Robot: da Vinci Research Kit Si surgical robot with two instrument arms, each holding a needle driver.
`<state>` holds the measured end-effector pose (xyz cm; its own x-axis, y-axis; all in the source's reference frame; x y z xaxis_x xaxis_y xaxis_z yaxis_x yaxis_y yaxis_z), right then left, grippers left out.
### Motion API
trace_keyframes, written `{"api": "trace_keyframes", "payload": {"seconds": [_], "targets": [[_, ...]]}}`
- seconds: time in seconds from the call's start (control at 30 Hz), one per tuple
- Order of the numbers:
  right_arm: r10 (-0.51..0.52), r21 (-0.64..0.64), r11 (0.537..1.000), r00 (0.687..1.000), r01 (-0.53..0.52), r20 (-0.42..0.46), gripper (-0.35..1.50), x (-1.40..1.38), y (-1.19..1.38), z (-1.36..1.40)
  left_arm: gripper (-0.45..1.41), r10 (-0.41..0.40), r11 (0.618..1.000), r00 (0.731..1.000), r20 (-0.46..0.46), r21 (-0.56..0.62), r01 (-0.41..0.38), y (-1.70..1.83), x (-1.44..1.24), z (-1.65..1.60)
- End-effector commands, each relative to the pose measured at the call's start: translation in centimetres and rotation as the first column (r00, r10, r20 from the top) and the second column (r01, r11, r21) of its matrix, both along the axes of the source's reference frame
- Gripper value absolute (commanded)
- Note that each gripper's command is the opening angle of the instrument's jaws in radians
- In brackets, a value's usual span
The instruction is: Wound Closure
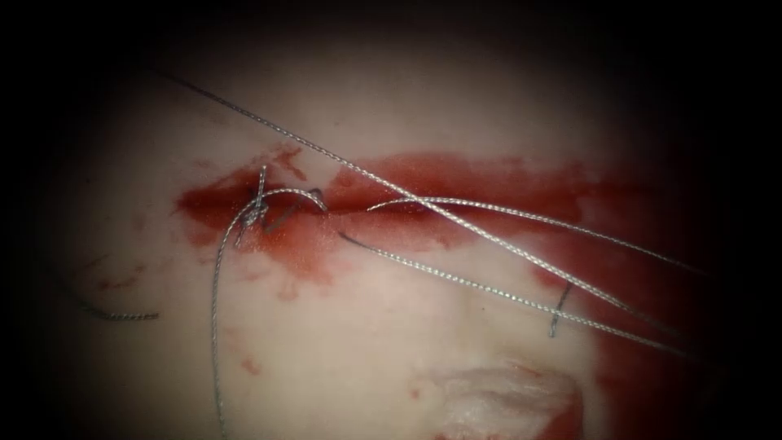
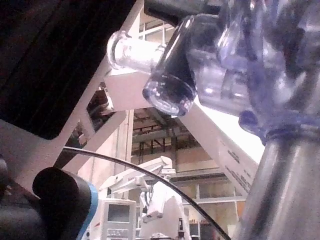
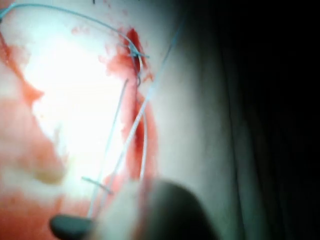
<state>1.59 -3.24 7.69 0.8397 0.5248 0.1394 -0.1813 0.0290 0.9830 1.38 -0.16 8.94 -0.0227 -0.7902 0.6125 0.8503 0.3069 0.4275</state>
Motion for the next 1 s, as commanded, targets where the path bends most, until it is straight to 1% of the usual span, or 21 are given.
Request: {"api": "trace_keyframes", "payload": {"seconds": [0.03, 0.07, 0.1, 0.13, 0.17, 0.2, 0.23, 0.27, 0.3, 0.4, 0.43, 0.53, 0.57, 0.6, 0.63, 0.7, 0.73, 0.8, 0.9, 0.97, 1.0], "targets": [[0.073, -0.03, 0.997, 0.992, -0.077, -0.099, -0.21, 0.18, 0.31, -0.01, -0.45, 0.009, 1.0, 0.999, 0.04, 0.005, -0.009, 0.07, -0.1, -0.04], [0.094, -0.053, 0.993, 0.984, -0.103, -0.152, -0.01, 0.23, 0.39, -0.03, -0.45, 0.008, 1.0, 0.998, 0.065, 0.016, -0.009, 0.01, -0.14, -0.03], [0.123, -0.087, 0.985, 0.965, -0.147, -0.23, 0.27, 0.33, 0.55, -0.08, -0.45, 0.02, 0.999, 0.994, 0.11, 0.028, -0.023, -0.13, -0.26, -0.02], [0.143, -0.106, 0.978, 0.95, -0.179, -0.279, 0.42, 0.39, 0.66, -0.12, -0.45, 0.035, 0.999, 0.991, 0.132, 0.035, -0.04, -0.22, -0.31, -0.01], [0.158, -0.118, 0.972, 0.936, -0.204, -0.315, 0.49, 0.43, 0.75, -0.15, -0.45, 0.039, 0.998, 0.987, 0.154, 0.049, -0.047, -0.33, -0.37, 0.01], [0.178, -0.12, 0.966, 0.924, -0.23, -0.337, 0.49, 0.48, 0.83, -0.18, -0.45, 0.047, 0.997, 0.984, 0.171, 0.058, -0.058, -0.45, -0.42, 0.04], [0.232, -0.157, 0.935, 0.882, -0.319, -0.41, 0.51, 0.6, 1.01, -0.24, -0.45, 0.045, 0.992, 0.976, 0.211, 0.106, -0.069, -0.78, -0.54, 0.11], [0.256, -0.195, 0.911, 0.87, -0.363, -0.422, 0.56, 0.66, 1.08, -0.26, -0.45, 0.054, 0.989, 0.977, 0.205, 0.12, -0.08, -0.86, -0.59, 0.12], [0.289, -0.217, 0.889, 0.861, -0.403, -0.418, 0.67, 0.75, 1.16, -0.27, -0.45, 0.079, 0.983, 0.968, 0.237, 0.144, -0.116, -0.93, -0.67, 0.13], [0.3, -0.288, 0.838, 0.833, -0.463, -0.465, 0.84, 0.88, 1.34, -0.3, -0.45, 0.117, 0.964, 0.933, 0.341, 0.186, -0.188, -1.08, -0.83, 0.1], [0.328, -0.294, 0.825, 0.831, -0.484, -0.449, 0.69, 0.91, 1.39, -0.31, -0.45, 0.13, 0.953, 0.918, 0.375, 0.208, -0.22, -1.17, -0.92, 0.08], [0.354, -0.348, 0.775, 0.818, -0.528, -0.454, 0.66, 0.96, 1.4, -0.26, -0.45, 0.142, 0.931, 0.894, 0.426, 0.249, -0.266, -1.34, -1.01, 0.08], [0.364, -0.354, 0.768, 0.818, -0.534, -0.446, 0.51, 0.98, 1.38, -0.23, -0.45, 0.15, 0.924, 0.891, 0.428, 0.261, -0.28, -1.42, -1.04, 0.1], [0.366, -0.375, 0.753, 0.817, -0.541, -0.446, 0.22, 1.06, 1.33, -0.15, -0.45, 0.154, 0.912, 0.893, 0.422, 0.288, -0.293, -1.5, -1.09, 0.15], [0.371, -0.379, 0.749, 0.818, -0.544, -0.441, 0.2, 1.12, 1.3, -0.12, -0.45, 0.168, 0.903, 0.894, 0.415, 0.299, -0.309, -1.54, -1.12, 0.19], [0.367, -0.379, 0.753, 0.822, -0.537, -0.436, 0.05, 1.26, 1.26, -0.05, -0.45, 0.17, 0.895, 0.891, 0.421, 0.312, -0.318, -1.58, -1.16, 0.26], [0.356, -0.379, 0.758, 0.824, -0.531, -0.441, -0.08, 1.33, 1.24, -0.03, -0.45, 0.176, 0.893, 0.887, 0.427, 0.311, -0.327, -1.6, -1.18, 0.28], [0.329, -0.384, 0.766, 0.827, -0.516, -0.455, -0.11, 1.52, 1.19, 0.03, -0.45, 0.189, 0.886, 0.879, 0.438, 0.31, -0.344, -1.6, -1.2, 0.31], [0.301, -0.417, 0.749, 0.825, -0.515, -0.479, -0.35, 1.75, 1.11, 0.12, -0.45, 0.187, 0.889, 0.883, 0.431, 0.308, -0.339, -1.58, -1.2, 0.29], [0.301, -0.432, 0.736, 0.824, -0.521, -0.48, -0.35, 1.9, 1.06, 0.21, -0.45, 0.185, 0.889, 0.884, 0.429, 0.311, -0.336, -1.55, -1.19, 0.27], [0.296, -0.446, 0.733, 0.831, -0.514, -0.471, -0.35, 1.96, 1.04, 0.25, -0.45, 0.183, 0.889, 0.885, 0.429, 0.312, -0.335, -1.54, -1.19, 0.25]]}}
